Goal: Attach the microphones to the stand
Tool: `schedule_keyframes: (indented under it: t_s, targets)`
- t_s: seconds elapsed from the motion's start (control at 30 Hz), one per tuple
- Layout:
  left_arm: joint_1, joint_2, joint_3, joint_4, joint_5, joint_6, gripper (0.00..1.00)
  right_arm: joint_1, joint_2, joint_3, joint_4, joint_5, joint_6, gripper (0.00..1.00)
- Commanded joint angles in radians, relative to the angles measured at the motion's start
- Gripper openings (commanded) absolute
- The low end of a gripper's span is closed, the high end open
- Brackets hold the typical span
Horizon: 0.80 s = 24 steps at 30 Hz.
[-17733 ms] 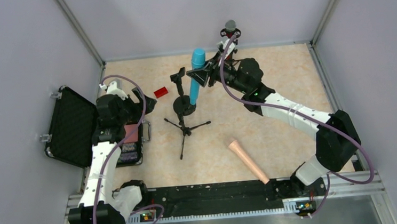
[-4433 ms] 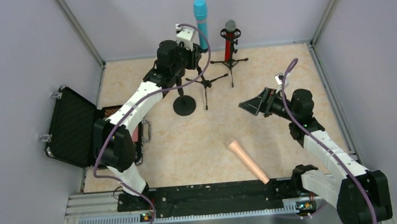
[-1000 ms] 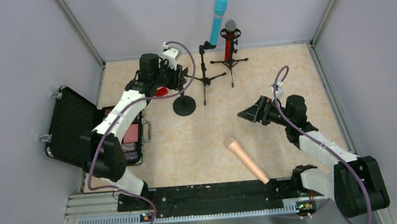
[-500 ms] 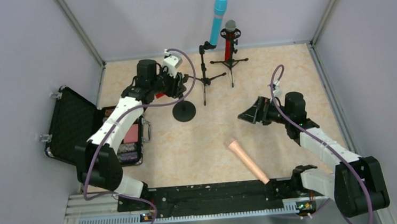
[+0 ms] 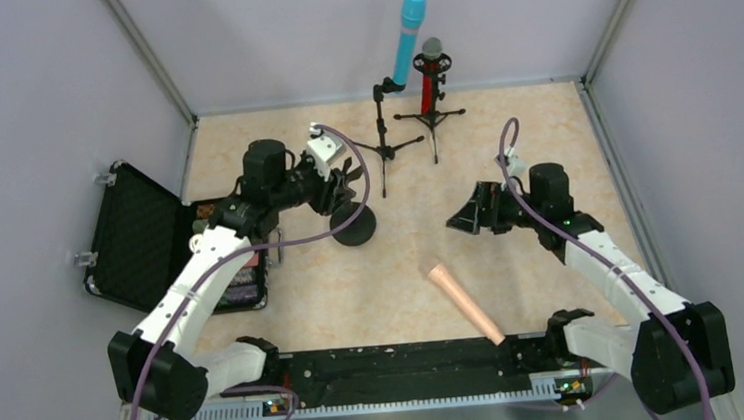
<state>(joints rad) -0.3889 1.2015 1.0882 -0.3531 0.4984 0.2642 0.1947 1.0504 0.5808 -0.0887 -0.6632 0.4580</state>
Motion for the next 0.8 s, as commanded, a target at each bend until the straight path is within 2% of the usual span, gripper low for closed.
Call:
schedule_keyframes:
  t_s: [0.0,0.13,0.37,0.57,0.77]
  targets:
    - [-0.030,-0.063,-0.019,0.101,0.116,0.033,0.17,0.079,-0.038,0.091,-0.135,0.087,-0.085,0.94]
    - [-0.039,-0.071,-0.032,0.095,0.185,0.053,0.17,0.155,-0.030,0.135,-0.244,0.165,-0.131,0.94]
    - [-0.053,-0.054,-0.022,0.045,0.281,0.106,0.17,0.256,-0.027,0.138,-0.329,0.303,-0.114,0.93]
    - [-0.106,-0.027,-0.014,0.004,0.264,0.181,0.18,0.310,-0.042,0.103,-0.340,0.404,-0.099,0.92]
    - [-0.151,-0.002,-0.012,-0.045,0.230,0.232,0.29,0.326,-0.044,0.088,-0.341,0.417,-0.099,0.91]
